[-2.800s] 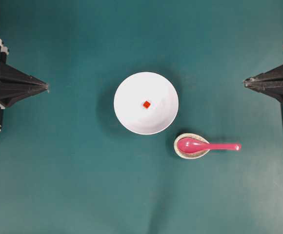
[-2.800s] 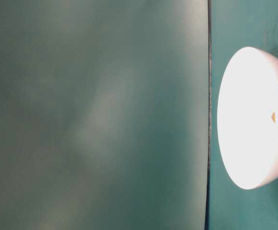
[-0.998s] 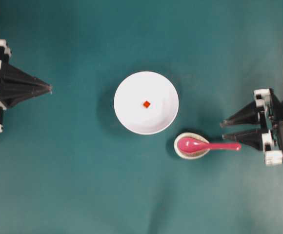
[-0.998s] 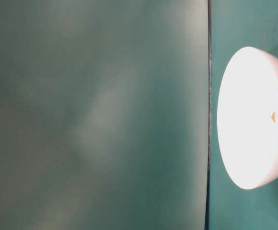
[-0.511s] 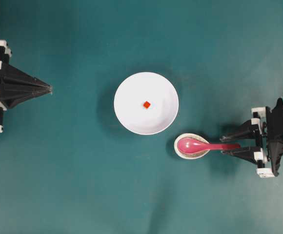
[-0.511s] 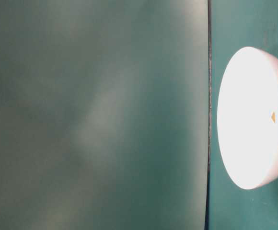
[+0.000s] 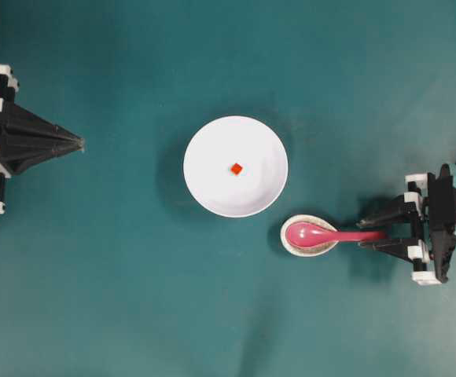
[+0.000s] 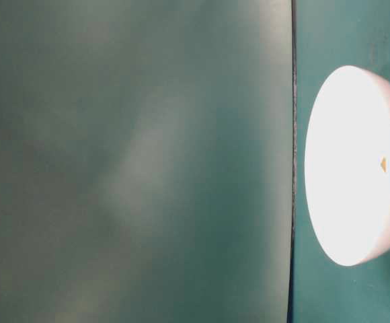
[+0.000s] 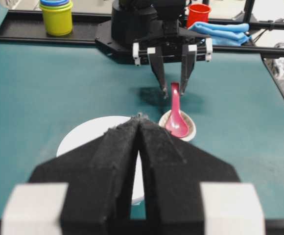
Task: Grip the spoon and scoop the red block from the bowl with right arm.
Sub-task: 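Close the right gripper on the pink spoon handle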
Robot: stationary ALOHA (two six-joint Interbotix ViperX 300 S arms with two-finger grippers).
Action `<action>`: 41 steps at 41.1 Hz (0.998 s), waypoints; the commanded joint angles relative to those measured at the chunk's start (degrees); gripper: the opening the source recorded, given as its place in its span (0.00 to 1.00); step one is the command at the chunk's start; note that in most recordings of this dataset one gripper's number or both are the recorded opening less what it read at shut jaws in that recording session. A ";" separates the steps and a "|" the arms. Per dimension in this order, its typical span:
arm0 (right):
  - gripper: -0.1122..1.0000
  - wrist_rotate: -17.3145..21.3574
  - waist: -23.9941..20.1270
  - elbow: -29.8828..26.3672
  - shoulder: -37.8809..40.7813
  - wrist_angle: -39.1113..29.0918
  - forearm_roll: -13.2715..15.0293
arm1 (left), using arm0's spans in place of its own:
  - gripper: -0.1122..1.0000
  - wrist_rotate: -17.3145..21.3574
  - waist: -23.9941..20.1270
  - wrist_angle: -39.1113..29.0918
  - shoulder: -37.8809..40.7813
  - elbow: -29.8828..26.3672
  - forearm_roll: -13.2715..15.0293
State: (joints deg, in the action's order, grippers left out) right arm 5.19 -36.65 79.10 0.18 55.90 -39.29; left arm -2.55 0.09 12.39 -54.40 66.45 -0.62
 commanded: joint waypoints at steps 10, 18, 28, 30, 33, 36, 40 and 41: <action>0.53 0.09 -0.35 -1.05 3.34 2.46 -0.18 | 0.10 -0.18 0.09 -0.44 0.44 -1.41 -0.18; 0.53 0.09 -0.35 -0.97 3.43 2.81 -0.18 | 0.10 -0.09 0.09 -0.53 0.44 -1.32 -0.18; 0.52 0.09 -0.35 -1.05 3.43 2.46 -0.18 | 0.10 -0.09 0.09 -1.05 0.44 -1.32 -0.18; 0.52 0.09 -0.35 -0.97 3.43 2.37 -0.18 | 0.10 -0.09 0.09 -1.14 0.44 -1.41 -0.18; 0.47 0.09 -0.35 -0.88 3.43 2.37 -0.18 | 0.10 -0.09 0.00 -1.23 0.44 -1.32 -0.18; 0.40 0.09 -0.35 -0.88 3.34 2.37 -0.18 | 0.10 -0.09 -0.26 -1.32 0.35 -1.32 -0.18; 0.31 0.09 -0.35 -1.05 3.43 2.11 -0.18 | 0.10 -0.18 -0.44 -1.41 0.44 -1.32 -0.18; 0.30 0.00 -0.35 -1.14 3.43 2.11 -0.18 | 0.10 -0.18 -0.44 -1.41 0.44 -1.32 -0.18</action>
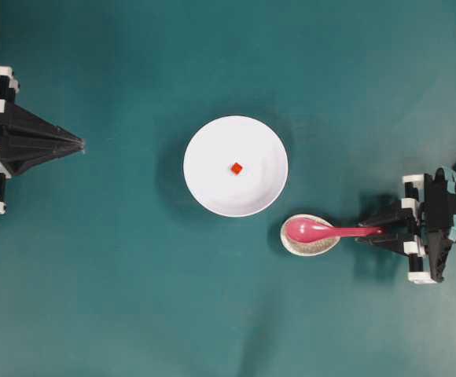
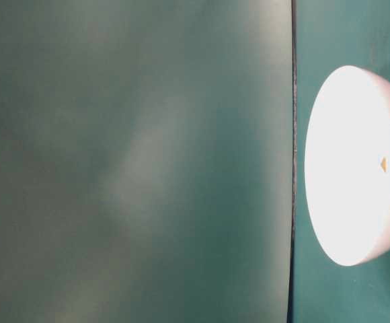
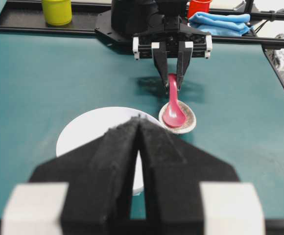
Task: Grip the spoon and scoop the red block from the bowl with right arm.
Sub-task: 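Close the right gripper on the pink spoon handle, then lift the spoon and lower its bowl into the white bowl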
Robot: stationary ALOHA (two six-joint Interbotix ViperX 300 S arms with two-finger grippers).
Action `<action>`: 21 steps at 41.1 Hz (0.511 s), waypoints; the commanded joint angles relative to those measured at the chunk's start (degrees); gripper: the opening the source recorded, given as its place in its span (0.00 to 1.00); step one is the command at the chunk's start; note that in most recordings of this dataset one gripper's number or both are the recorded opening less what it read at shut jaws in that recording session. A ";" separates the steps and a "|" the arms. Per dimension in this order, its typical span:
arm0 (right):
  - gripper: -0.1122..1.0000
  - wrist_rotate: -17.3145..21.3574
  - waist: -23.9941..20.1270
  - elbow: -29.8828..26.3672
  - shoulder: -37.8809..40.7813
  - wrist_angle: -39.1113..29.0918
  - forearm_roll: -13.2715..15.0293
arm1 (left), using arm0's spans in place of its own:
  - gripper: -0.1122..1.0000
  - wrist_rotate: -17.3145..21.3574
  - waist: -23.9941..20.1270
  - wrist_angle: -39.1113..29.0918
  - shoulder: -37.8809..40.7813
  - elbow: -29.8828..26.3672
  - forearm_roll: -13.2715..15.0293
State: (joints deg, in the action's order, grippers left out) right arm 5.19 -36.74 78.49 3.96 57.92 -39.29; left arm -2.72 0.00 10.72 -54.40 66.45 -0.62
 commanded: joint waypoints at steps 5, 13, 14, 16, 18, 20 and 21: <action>0.30 -0.09 -0.35 -0.70 -0.62 0.09 -0.18 | 0.10 0.00 -0.35 -0.09 0.44 -1.41 -0.18; 0.30 -1.14 0.44 -1.14 -4.48 -0.35 -0.18 | 0.10 0.00 -0.35 -0.44 0.35 -1.41 -0.18; 0.30 -1.49 0.88 -1.23 -5.62 -0.62 -0.18 | 0.10 0.09 -0.35 -0.44 0.44 -1.41 -0.18; 0.30 -2.46 1.93 -1.58 -8.00 -1.58 -0.18 | 0.10 0.09 -0.35 -0.44 0.35 -1.41 -0.18; 0.30 -3.96 3.52 -2.11 -10.63 -3.16 -0.18 | 0.10 0.09 -0.35 -0.44 0.35 -1.41 -0.18; 0.30 -5.98 5.36 -2.81 -13.62 -5.45 -0.18 | 0.10 0.09 -0.35 -0.44 0.44 -1.41 -0.18; 0.30 -7.03 6.15 -3.25 -14.85 -6.68 -0.18 | 0.10 0.09 -0.35 -0.44 0.44 -1.41 -0.18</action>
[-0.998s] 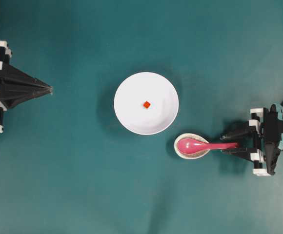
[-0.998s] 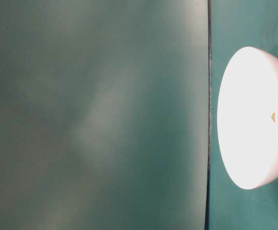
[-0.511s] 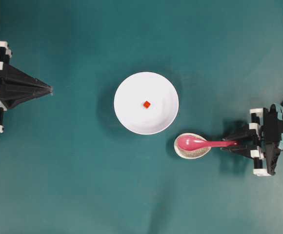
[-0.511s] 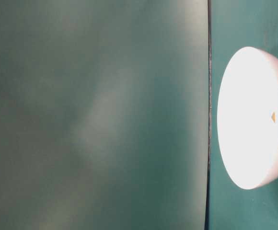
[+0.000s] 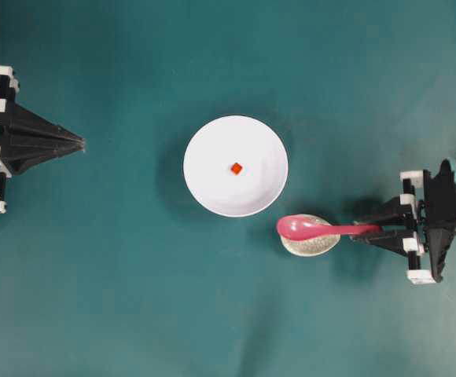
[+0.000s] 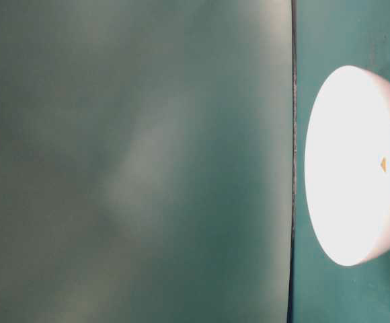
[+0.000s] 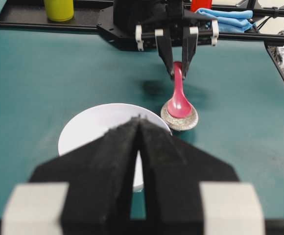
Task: Grip the spoon and scoop the red block from the bowl with right arm.
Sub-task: 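Lift the spoon and lower its bowl into the white bowl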
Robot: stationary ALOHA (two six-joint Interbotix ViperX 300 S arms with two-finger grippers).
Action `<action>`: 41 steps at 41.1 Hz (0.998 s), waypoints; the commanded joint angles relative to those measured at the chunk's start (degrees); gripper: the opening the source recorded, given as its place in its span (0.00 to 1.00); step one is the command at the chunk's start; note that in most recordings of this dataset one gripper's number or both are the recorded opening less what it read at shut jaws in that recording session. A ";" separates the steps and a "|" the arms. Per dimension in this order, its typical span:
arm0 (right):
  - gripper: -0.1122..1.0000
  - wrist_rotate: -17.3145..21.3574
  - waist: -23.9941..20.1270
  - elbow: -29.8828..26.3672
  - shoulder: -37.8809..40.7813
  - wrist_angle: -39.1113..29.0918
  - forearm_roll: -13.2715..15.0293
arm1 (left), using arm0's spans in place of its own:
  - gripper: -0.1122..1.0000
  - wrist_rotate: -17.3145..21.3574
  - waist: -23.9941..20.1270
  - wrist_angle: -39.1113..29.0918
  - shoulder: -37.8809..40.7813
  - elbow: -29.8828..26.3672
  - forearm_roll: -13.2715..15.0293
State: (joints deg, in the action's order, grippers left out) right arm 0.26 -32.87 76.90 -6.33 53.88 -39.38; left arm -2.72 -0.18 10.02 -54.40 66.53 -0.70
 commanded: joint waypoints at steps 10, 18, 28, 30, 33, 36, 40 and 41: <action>0.30 -19.25 14.94 -10.11 -17.49 -26.19 0.00 | 0.10 0.26 -0.26 0.26 0.44 -1.41 -0.09; 0.30 -28.30 29.00 -20.83 -21.80 -51.50 0.09 | 0.10 0.18 -0.26 0.00 0.26 -1.49 -0.09; 0.30 -27.42 40.17 -34.45 -20.48 -72.16 0.18 | 0.10 0.09 -0.26 -0.53 -0.26 -1.58 -0.09; 0.30 -26.37 41.75 -37.71 -19.42 -75.59 0.18 | 0.10 0.18 -0.26 -0.79 -0.35 -1.58 -0.09; 0.30 -23.73 43.07 -41.13 -18.02 -78.49 0.18 | 0.10 0.18 -0.18 -1.05 -0.44 -1.58 -0.09; 0.30 -19.69 44.12 -44.47 -16.17 -81.21 0.18 | 0.10 0.18 -0.26 -1.05 -0.44 -1.58 -0.09; 0.30 -11.78 45.09 -48.08 -12.57 -85.17 0.35 | 0.10 0.35 -0.26 -1.05 -0.53 -1.58 -0.09; 0.30 -9.40 45.26 -49.13 -11.34 -86.48 0.53 | 0.10 0.35 -0.26 -1.05 -0.53 -1.58 -0.09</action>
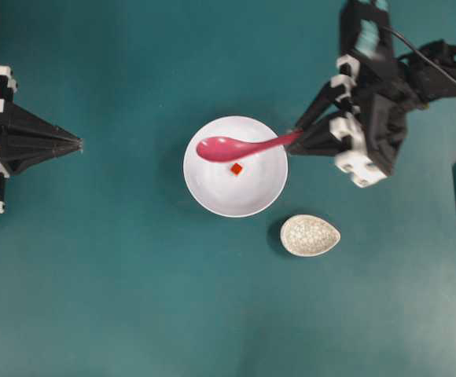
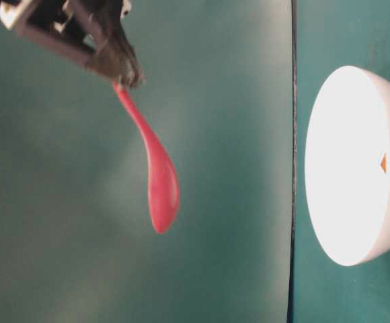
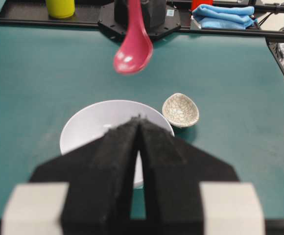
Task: Grip the spoon and scoop the red block from the bowl with right arm.
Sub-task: 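Lift the spoon and lower its bowl into the white bowl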
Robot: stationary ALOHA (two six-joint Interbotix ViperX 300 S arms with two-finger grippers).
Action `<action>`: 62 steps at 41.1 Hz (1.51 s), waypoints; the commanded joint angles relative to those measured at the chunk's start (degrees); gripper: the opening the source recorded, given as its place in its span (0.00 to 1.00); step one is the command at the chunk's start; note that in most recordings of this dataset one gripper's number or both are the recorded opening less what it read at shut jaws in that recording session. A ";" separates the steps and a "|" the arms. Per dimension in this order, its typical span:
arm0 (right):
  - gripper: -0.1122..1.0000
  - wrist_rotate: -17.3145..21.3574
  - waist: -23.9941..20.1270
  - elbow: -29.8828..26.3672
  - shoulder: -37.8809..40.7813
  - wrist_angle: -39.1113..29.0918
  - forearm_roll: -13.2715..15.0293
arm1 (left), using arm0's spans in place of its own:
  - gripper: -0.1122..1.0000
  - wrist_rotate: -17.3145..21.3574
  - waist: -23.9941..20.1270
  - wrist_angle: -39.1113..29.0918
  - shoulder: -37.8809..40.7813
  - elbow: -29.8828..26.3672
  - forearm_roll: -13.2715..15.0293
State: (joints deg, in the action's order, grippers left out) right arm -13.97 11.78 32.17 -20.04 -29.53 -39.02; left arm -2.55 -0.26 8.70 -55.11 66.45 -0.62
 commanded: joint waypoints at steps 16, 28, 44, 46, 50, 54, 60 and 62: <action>0.30 25.40 -2.20 -20.48 16.70 -24.17 16.79 | 0.10 0.26 -0.18 0.26 0.18 -1.49 -0.18; 0.30 29.00 -4.57 -22.41 20.39 -33.31 23.55 | 0.10 0.18 -0.18 0.18 0.26 -1.49 -0.18; 0.30 29.00 -4.92 -19.78 23.64 -31.11 27.69 | 0.10 0.26 -0.18 0.18 0.18 -1.49 -0.18; 0.30 29.00 -4.92 -19.78 23.91 -30.67 27.69 | 0.10 0.18 -0.18 0.18 0.18 -1.49 -0.18; 0.30 29.00 -4.92 -19.60 24.43 -29.62 27.95 | 0.10 0.26 -0.18 0.18 0.18 -1.49 -0.18; 0.30 28.92 -4.92 -19.25 24.87 -28.74 28.48 | 0.10 0.26 -0.18 0.18 0.18 -1.49 -0.18; 0.30 29.00 -4.92 -19.07 25.22 -25.84 30.06 | 0.10 0.26 -0.18 0.18 0.18 -1.49 -0.18; 0.30 29.00 -4.92 -19.07 25.22 -24.96 30.67 | 0.10 0.35 -0.18 0.18 0.18 -1.49 -0.18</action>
State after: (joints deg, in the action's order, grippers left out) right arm 14.85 6.94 13.71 5.98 -56.07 -9.14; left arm -2.29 -0.35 8.61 -55.11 66.45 -0.70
